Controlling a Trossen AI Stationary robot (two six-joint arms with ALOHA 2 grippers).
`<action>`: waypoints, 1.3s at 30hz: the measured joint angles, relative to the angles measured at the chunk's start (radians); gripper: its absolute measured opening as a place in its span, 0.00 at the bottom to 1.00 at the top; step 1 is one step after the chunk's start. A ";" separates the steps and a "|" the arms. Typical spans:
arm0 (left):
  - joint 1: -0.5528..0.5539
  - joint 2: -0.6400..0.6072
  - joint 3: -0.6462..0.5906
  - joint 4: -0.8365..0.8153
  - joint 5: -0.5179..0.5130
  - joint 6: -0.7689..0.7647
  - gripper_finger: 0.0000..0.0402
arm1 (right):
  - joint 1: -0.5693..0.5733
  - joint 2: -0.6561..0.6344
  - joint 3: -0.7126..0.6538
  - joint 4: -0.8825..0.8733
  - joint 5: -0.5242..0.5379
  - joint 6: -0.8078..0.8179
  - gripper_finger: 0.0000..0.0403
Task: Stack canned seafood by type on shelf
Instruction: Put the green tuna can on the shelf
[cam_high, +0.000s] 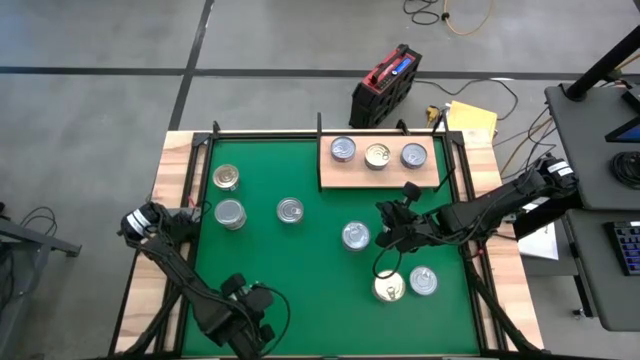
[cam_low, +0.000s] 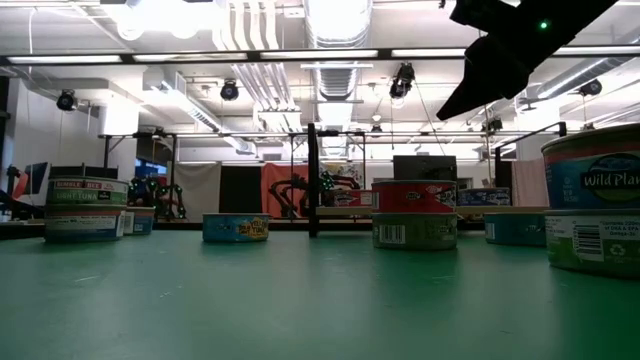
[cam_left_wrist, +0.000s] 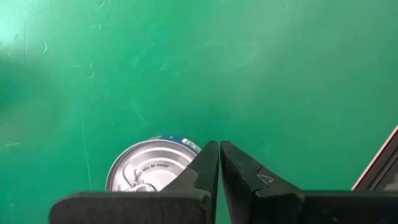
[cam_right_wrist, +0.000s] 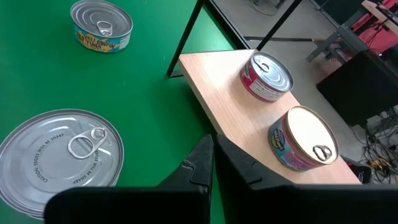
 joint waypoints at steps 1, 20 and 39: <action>0.000 0.000 0.000 0.000 0.001 0.000 0.00 | 0.000 0.000 0.000 0.000 0.000 0.000 0.02; 0.018 0.000 -0.001 -0.056 0.021 0.148 0.00 | 0.000 0.000 0.000 0.001 0.000 0.002 0.02; 0.254 -0.340 -0.369 0.153 -0.049 0.589 0.00 | -0.020 0.000 0.052 0.002 -0.020 -0.151 0.02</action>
